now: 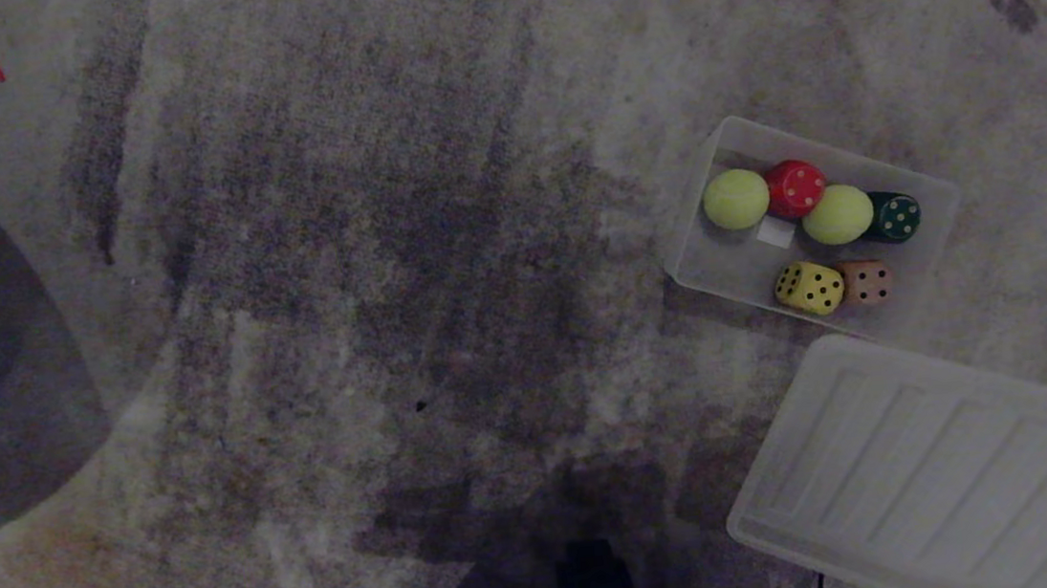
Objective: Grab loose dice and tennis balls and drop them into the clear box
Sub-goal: Close the lid
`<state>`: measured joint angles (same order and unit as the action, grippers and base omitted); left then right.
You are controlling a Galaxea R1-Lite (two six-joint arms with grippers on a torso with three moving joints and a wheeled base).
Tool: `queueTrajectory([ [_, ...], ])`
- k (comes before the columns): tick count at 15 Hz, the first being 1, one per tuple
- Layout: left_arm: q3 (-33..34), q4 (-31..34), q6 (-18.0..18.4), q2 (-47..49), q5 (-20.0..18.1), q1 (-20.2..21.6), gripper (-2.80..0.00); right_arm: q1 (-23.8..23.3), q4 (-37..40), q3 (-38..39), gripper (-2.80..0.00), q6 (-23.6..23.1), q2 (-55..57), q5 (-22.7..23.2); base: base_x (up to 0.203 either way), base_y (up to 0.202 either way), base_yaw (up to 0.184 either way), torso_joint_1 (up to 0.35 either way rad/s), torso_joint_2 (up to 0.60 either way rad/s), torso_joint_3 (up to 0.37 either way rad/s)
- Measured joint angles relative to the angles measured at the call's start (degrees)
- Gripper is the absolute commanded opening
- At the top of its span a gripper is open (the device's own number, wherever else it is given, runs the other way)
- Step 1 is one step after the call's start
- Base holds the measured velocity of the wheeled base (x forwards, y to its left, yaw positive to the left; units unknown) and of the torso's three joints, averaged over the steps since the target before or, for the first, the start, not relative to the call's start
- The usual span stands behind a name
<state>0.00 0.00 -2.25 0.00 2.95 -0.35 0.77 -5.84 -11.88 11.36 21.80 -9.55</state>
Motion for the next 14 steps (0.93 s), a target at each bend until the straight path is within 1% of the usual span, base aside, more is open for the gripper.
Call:
queueTrajectory([
  [5, 0.0, 0.0, 0.0, 0.0, 0.0, 0.0, -2.8, -0.7, -17.8, -5.2, -2.8, 4.0, 26.0, -0.6, 0.0, 0.0, 0.0, 0.0, 0.0, 0.0],
  [7, 0.0, 0.0, 0.0, 0.0, 0.0, 0.0, -2.8, -1.0, -23.7, -10.2, -2.8, 6.4, 36.6, -0.6, 0.0, 0.0, 0.0, 0.0, 0.0, 0.0],
  [8, 0.0, 0.0, 0.0, 0.0, 0.0, 0.0, -2.8, -1.2, -26.0, -14.0, -2.8, 8.0, 41.6, -0.6, 0.0, 0.0, 0.0, 0.0, 0.0, 0.0],
  [10, 0.0, 0.0, 0.0, 0.0, 0.0, 0.0, -2.8, -1.6, -28.9, -22.2, -2.8, 11.4, 50.3, -0.5, 0.0, 0.0, 0.0, 0.0, 0.0, 0.0],
  [12, 0.0, 0.0, 0.0, 0.0, 0.0, 0.0, -2.8, -2.2, -29.8, -27.5, -2.8, 14.3, 57.0, 0.1, 0.0, 0.0, 0.0, 0.0, 0.0, 0.0],
  [14, 0.0, 0.0, 0.0, 0.0, 0.0, 0.0, -2.8, -2.8, -30.2, -29.7, -2.8, 15.9, 62.1, 4.5, 0.0, 0.0, 0.0, 0.0, 0.0, 0.0],
])
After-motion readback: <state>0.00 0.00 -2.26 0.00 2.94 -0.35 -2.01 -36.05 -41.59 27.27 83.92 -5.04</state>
